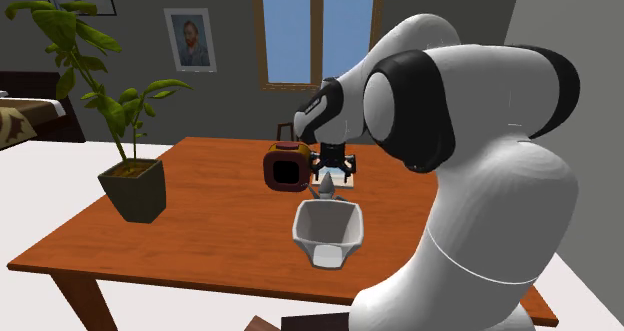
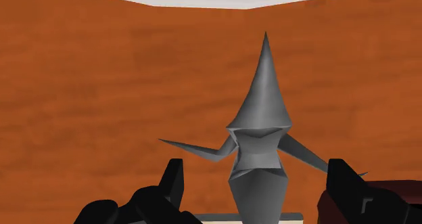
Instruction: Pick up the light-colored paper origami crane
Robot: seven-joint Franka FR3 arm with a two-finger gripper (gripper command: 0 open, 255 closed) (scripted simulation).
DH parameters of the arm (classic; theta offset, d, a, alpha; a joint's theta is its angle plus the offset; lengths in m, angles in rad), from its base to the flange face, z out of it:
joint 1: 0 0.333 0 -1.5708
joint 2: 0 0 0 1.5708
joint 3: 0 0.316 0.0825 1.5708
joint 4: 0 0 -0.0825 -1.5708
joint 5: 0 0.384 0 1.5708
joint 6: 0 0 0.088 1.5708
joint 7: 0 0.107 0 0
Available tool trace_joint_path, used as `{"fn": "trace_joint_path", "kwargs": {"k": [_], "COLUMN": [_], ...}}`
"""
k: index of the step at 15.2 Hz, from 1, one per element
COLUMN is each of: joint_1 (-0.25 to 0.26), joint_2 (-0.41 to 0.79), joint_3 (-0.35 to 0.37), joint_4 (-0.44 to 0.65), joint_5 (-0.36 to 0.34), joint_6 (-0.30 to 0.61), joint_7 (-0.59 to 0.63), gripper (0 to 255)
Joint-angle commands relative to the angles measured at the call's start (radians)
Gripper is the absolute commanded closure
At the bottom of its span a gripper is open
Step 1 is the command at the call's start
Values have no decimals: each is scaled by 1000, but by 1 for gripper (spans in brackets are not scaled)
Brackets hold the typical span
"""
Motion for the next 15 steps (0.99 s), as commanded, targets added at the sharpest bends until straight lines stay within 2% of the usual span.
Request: {"fn": "trace_joint_path", "kwargs": {"k": [1,7,15], "joint_1": [-5,5,13], "joint_2": [78,316,377], "joint_3": [6,-4,-15], "joint_4": [48,210,181], "joint_5": [-31,-131,-162], "joint_6": [29,97,185], "joint_7": [36,144,169], "gripper": [0,0,0]}}
